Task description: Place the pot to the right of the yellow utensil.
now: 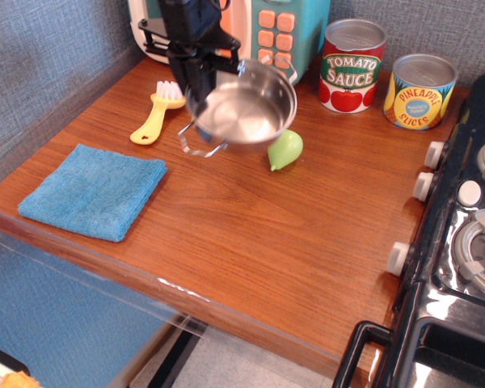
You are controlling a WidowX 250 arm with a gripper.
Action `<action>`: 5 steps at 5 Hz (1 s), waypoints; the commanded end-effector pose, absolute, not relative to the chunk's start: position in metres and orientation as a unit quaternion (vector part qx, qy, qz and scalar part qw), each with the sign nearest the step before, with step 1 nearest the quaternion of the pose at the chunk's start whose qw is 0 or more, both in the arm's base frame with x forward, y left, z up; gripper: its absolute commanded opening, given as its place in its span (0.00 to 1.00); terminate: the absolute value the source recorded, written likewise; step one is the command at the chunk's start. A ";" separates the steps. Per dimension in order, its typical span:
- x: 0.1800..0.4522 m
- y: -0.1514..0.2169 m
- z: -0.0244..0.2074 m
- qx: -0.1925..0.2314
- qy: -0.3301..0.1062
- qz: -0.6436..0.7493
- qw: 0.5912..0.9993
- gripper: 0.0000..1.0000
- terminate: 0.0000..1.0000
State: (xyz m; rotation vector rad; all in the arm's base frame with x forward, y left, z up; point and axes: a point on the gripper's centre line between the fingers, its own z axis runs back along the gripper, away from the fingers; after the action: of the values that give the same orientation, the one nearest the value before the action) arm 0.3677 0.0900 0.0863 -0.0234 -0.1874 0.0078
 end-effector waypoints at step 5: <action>0.388 0.125 0.072 0.065 -0.054 0.045 0.995 1.00 0.00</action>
State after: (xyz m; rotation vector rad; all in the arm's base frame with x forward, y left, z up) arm 0.3854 0.1178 0.0402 0.1119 -0.0309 0.0985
